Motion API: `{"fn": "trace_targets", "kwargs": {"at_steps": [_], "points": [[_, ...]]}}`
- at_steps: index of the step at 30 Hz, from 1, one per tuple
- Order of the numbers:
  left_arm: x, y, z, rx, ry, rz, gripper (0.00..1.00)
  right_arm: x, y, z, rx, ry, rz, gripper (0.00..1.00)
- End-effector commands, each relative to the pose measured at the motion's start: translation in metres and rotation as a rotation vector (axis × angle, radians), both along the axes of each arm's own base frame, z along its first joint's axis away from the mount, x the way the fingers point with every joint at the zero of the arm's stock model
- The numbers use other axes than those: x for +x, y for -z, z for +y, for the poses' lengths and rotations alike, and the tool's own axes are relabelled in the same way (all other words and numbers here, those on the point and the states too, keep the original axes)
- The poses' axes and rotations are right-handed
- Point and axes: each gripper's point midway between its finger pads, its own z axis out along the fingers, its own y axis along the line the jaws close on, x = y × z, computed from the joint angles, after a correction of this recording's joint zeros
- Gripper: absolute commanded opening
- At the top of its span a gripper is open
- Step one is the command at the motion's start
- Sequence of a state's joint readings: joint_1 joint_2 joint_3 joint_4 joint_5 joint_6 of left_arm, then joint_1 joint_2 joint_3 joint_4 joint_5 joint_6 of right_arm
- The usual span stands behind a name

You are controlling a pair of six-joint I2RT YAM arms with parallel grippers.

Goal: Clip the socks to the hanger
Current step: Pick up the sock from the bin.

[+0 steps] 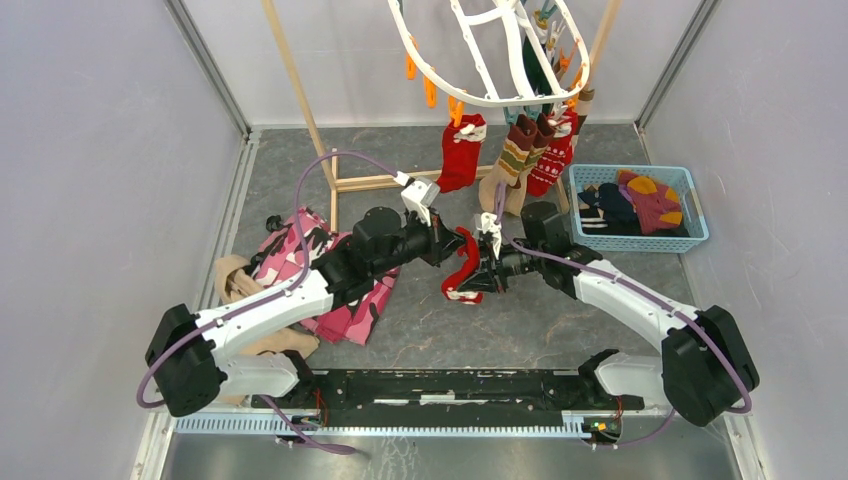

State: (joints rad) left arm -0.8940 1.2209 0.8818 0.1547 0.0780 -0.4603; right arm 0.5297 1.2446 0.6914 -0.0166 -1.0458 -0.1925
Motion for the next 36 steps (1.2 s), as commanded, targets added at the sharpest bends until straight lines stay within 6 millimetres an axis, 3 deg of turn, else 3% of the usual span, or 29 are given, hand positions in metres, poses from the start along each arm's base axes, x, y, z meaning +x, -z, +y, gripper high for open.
{"fn": "trace_targets", "kwargs": {"at_steps": [1,5,9,11,17,21,26,32,36], "points": [[0.016,-0.014,0.017,-0.078,-0.064,-0.026,0.05,-0.006,-0.017,0.002,0.031,-0.084,-0.052,0.06],[0.03,0.003,0.034,-0.093,-0.064,0.003,0.21,-0.02,-0.02,0.001,0.061,-0.191,-0.056,0.0],[0.031,0.019,0.05,-0.172,0.015,0.029,0.49,-0.02,-0.021,-0.001,0.067,-0.2,-0.057,0.0],[0.026,0.028,0.058,-0.204,0.066,0.031,0.6,-0.019,-0.021,-0.002,0.066,-0.193,-0.057,0.0],[0.002,0.051,0.075,-0.202,0.108,-0.011,0.79,-0.016,-0.03,-0.008,0.104,-0.205,-0.064,0.0],[-0.022,0.051,0.086,-0.25,0.134,-0.083,0.94,-0.018,-0.037,-0.014,0.14,-0.225,-0.059,0.0],[-0.058,0.051,0.086,-0.352,0.199,-0.116,1.0,-0.015,-0.044,-0.02,0.164,-0.218,-0.075,0.0],[-0.093,0.068,0.04,-0.287,0.315,-0.149,0.97,-0.012,-0.043,-0.022,0.159,-0.202,-0.074,0.01],[-0.093,0.071,0.025,-0.301,0.344,-0.164,0.91,-0.011,-0.042,-0.023,0.159,-0.199,-0.074,0.02]]}}
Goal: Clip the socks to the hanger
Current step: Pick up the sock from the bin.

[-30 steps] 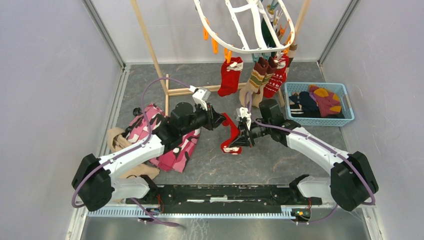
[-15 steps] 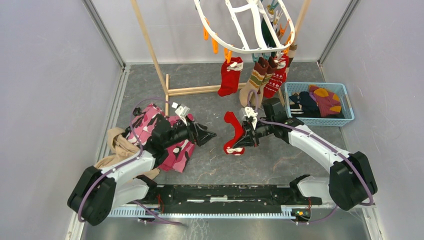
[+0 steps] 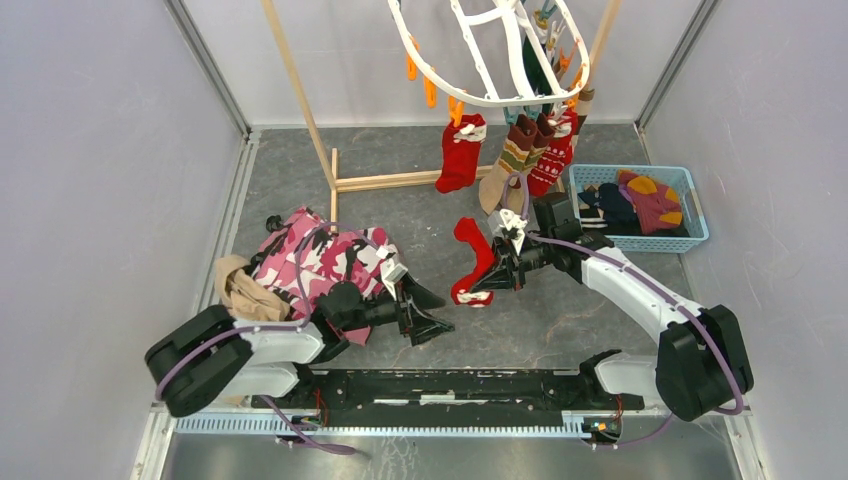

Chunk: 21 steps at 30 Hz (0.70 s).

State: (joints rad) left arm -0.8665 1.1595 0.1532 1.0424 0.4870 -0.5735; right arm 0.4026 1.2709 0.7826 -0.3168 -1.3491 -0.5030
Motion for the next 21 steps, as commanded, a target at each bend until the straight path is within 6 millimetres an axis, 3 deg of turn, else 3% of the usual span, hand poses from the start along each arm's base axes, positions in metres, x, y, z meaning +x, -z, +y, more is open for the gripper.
{"fn": "trace_targets", "kwargs": {"at_steps": [1,5,11,13,19,21], "points": [[0.017,-0.029,-0.017,-0.097,-0.036,-0.134,0.88,0.004,-0.02,0.001,0.047,-0.016,-0.068,0.02],[0.022,-0.029,-0.034,-0.092,-0.007,-0.125,0.8,0.004,-0.019,0.0,0.045,-0.013,-0.064,0.02],[0.041,-0.011,-0.047,-0.015,-0.049,-0.133,0.75,0.003,-0.017,0.001,0.044,-0.017,-0.053,0.02],[0.042,-0.01,-0.05,-0.011,-0.04,-0.136,0.63,0.004,-0.017,0.0,0.044,-0.017,-0.054,0.03],[0.033,-0.013,-0.055,-0.026,0.011,-0.073,0.06,0.007,-0.014,0.0,0.024,0.001,-0.072,0.09],[0.029,-0.013,-0.051,-0.036,0.012,-0.033,0.02,0.01,-0.014,-0.001,0.012,0.019,-0.088,0.15]]}}
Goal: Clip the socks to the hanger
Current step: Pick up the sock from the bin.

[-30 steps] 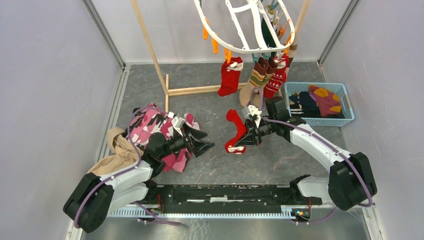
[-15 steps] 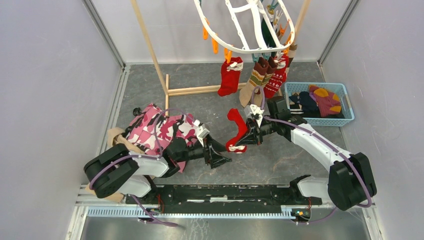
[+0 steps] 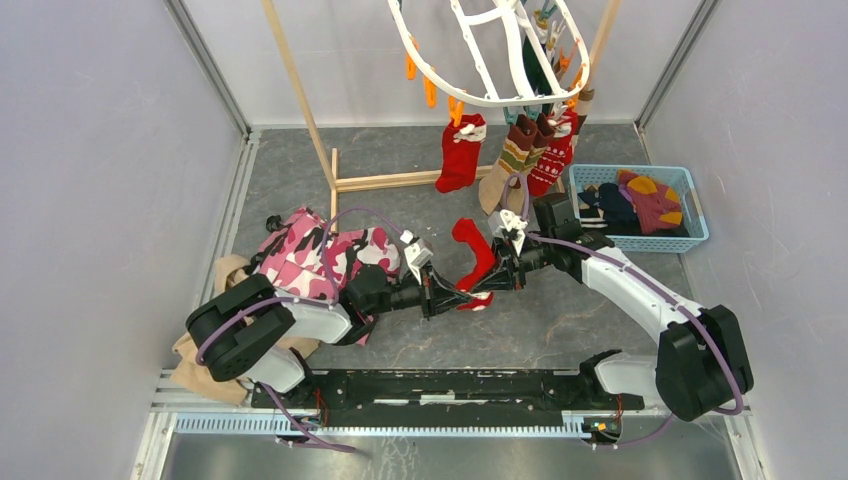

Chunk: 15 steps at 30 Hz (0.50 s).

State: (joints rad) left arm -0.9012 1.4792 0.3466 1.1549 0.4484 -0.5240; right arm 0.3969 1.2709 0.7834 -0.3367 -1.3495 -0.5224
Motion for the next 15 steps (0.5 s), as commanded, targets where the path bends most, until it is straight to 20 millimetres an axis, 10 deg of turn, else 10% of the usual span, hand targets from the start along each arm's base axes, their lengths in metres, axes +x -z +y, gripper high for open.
{"fn": "trace_targets", "kwargs": {"at_steps": [1,15], "points": [[-0.008,-0.019,0.0,-0.069,0.02,0.04,0.02,0.012,-0.014,0.0,0.002,0.025,-0.103,0.19],[-0.033,-0.049,0.049,-0.304,0.02,0.575,0.02,0.04,-0.045,-0.027,-0.144,0.133,-0.572,0.69]]}}
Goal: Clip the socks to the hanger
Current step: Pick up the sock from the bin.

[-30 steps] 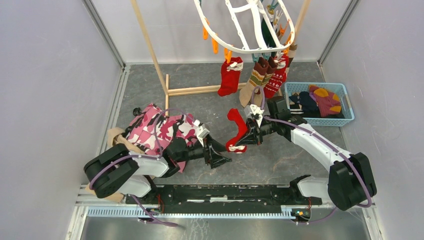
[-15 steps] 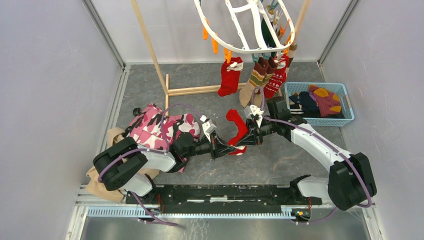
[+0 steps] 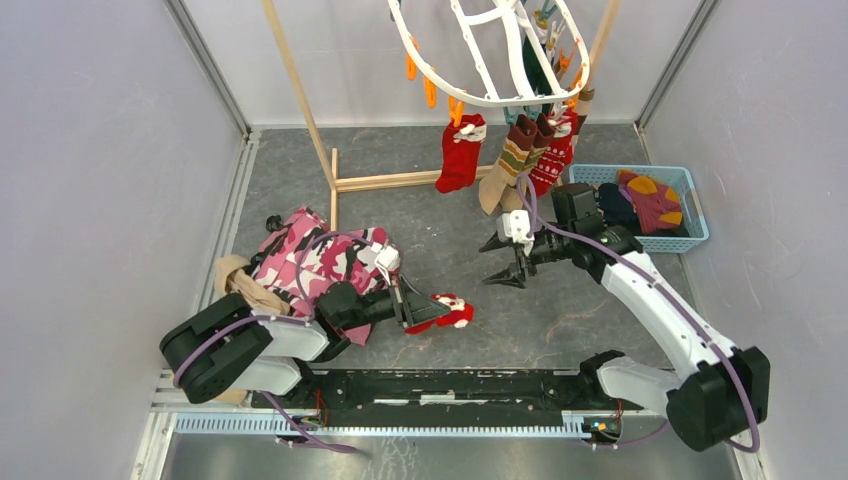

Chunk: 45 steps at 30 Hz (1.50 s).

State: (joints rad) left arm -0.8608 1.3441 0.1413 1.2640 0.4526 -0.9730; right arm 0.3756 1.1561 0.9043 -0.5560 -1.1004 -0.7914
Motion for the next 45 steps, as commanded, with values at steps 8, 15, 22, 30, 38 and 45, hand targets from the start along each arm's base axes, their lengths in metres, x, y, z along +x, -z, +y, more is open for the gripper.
{"fn": "trace_targets", "kwargs": {"at_steps": [8,15,22,30,38,45], "points": [[0.018,-0.07,0.006,-0.231,0.002,0.316,0.02,-0.027,-0.023,0.011,-0.027,-0.338,-0.515,0.85],[0.022,-0.087,0.001,-0.312,0.062,0.422,0.02,-0.019,-0.021,0.029,-0.045,-0.29,-0.598,0.83],[0.015,-0.106,-0.006,-0.397,0.202,0.444,0.02,-0.021,-0.024,0.034,-0.018,-0.27,-0.594,0.71],[0.019,-0.094,-0.012,-0.392,0.236,0.497,0.04,-0.029,-0.034,0.032,0.006,-0.256,-0.566,0.47],[0.026,-0.098,-0.009,-0.403,0.221,0.474,0.16,-0.029,-0.025,0.029,-0.009,-0.234,-0.519,0.16],[0.028,-0.093,-0.006,-0.394,0.208,0.472,0.16,-0.032,-0.024,0.03,-0.001,-0.246,-0.482,0.16]]}}
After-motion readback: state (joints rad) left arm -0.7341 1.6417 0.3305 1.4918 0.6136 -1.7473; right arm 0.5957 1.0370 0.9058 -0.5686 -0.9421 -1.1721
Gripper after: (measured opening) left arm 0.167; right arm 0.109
